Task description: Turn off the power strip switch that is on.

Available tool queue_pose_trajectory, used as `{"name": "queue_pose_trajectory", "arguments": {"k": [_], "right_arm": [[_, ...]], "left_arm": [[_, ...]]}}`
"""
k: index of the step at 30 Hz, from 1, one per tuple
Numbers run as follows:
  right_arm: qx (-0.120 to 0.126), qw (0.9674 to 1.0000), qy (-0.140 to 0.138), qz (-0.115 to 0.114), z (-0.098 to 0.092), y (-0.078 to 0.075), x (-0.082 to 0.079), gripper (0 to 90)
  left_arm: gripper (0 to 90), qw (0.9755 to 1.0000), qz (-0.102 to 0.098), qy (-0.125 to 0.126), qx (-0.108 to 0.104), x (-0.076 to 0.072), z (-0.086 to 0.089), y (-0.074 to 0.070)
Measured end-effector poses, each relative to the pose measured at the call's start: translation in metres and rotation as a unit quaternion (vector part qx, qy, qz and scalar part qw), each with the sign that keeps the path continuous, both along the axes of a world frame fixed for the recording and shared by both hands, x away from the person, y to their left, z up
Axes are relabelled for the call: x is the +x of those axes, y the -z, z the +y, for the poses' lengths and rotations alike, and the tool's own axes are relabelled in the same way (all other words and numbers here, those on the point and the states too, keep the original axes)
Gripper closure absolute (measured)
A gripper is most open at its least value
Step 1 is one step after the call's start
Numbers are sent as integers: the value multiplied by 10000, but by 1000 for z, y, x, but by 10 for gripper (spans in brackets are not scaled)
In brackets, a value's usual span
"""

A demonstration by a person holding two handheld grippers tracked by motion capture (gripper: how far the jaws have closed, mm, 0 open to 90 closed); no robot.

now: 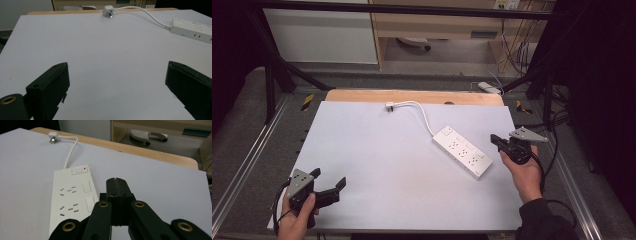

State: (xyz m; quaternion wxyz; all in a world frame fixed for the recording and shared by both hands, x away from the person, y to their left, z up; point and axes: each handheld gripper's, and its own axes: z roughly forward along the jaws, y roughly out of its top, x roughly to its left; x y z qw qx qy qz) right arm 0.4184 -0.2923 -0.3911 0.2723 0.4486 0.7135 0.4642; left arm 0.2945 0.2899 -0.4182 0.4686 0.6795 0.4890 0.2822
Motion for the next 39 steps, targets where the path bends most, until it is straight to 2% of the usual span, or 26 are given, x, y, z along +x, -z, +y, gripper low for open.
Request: {"name": "queue_pose_trajectory", "arguments": {"k": [6,10,12,18,32,39], "right_arm": [[109,9999,117,-62,-2,12,3,900],[-155,9998,149,-60,-4,15,5,900],[-5,9998,170,56,-7,19,6,900],[4,9998,106,191,-5,25,7,900],[-339,9976,-201,568,10,39,5,900],[-367,9968,-214,678,12,41,3,900]], "left_arm": [[58,10000,31,-31,32,1,0,1],[58,10000,81,-23,27,2,0,2],[58,10000,72,-24,21,2,0,2],[58,10000,58,-15,13,2,0,2],[58,10000,48,16,-14,3,0,1],[58,10000,43,16,-19,3,1,1]]}}
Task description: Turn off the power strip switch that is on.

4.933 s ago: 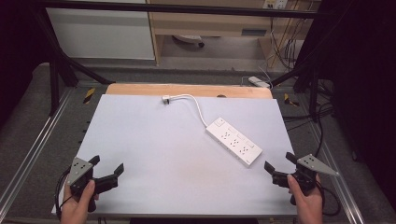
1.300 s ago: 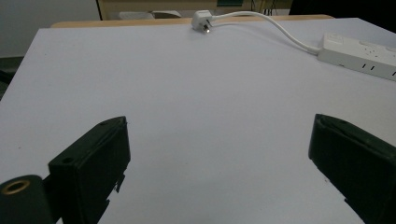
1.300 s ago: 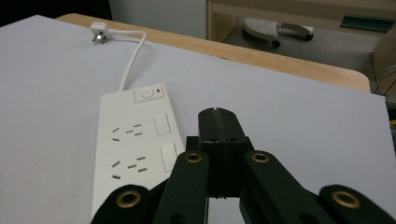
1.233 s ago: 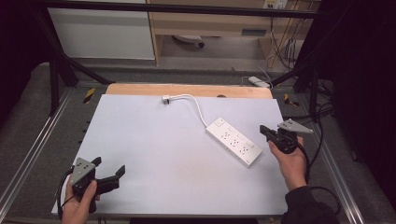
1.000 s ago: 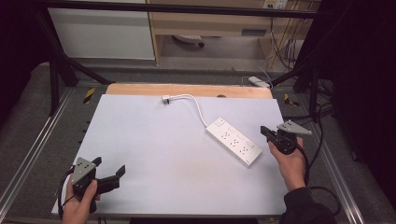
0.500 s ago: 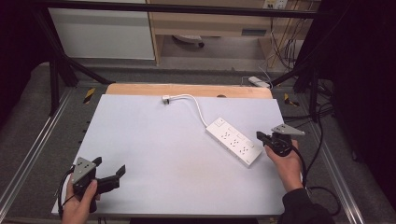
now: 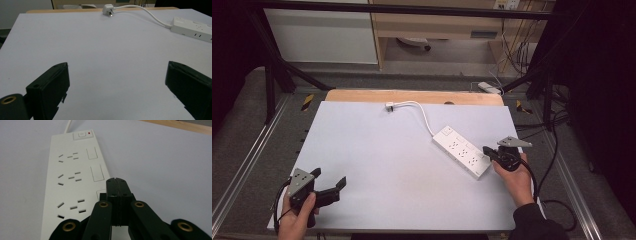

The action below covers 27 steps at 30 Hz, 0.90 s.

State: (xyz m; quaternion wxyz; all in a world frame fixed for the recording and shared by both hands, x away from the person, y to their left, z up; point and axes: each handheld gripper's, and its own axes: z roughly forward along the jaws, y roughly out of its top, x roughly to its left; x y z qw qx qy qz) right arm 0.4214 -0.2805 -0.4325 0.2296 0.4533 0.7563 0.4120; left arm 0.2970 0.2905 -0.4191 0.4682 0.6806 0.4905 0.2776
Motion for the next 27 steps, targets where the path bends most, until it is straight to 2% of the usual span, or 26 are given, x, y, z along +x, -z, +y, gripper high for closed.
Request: {"name": "queue_pose_trajectory", "arguments": {"k": [10,27], "right_arm": [[-86,9999,-58,87,4,3,-1,900],[-175,9998,-79,87,5,5,-2,900]], "left_arm": [[58,10000,-8,2,0,0,0,0],[58,10000,-24,-1,14,0,1,-1]]}}
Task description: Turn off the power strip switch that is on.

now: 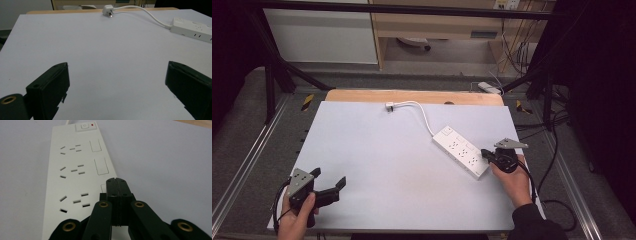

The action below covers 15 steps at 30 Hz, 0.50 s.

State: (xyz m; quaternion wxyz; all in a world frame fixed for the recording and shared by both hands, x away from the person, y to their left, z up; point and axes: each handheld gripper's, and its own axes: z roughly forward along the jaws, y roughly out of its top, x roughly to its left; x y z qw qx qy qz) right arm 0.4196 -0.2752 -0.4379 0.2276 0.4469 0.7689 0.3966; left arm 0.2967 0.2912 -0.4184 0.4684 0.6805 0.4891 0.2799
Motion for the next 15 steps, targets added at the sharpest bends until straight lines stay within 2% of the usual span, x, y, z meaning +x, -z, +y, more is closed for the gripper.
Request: {"name": "queue_pose_trajectory", "arguments": {"k": [15], "right_arm": [[-75,10000,-25,-29,0,2,-1,900]], "left_arm": [[58,10000,-8,-5,-7,0,1,0]]}}
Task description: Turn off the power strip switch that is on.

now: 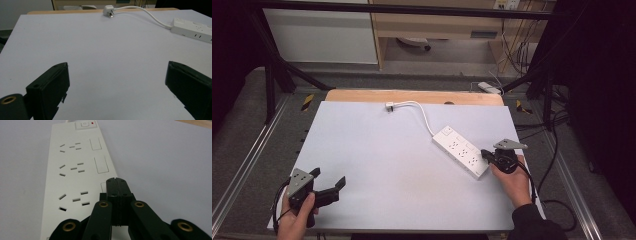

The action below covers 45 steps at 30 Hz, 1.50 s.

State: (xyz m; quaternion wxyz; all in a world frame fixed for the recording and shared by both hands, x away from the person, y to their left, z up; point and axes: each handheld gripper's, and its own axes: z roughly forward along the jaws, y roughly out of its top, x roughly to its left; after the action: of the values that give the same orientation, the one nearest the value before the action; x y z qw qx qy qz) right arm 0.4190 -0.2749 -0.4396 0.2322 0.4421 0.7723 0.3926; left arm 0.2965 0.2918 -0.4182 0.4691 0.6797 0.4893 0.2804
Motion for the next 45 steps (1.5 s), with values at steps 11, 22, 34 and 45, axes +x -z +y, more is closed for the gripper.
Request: {"name": "queue_pose_trajectory", "arguments": {"k": [11,22,34,45], "right_arm": [[-37,10000,-9,-41,2,1,-1,900],[-21,10000,-2,-71,2,2,-1,900],[-5,10000,5,-78,2,2,-1,900],[22,10000,4,-71,2,2,-1,900]], "left_arm": [[58,10000,8,6,4,0,0,0],[58,10000,7,7,5,0,0,0],[58,10000,12,2,0,0,-1,0],[58,10000,13,-1,5,0,-1,0]]}}
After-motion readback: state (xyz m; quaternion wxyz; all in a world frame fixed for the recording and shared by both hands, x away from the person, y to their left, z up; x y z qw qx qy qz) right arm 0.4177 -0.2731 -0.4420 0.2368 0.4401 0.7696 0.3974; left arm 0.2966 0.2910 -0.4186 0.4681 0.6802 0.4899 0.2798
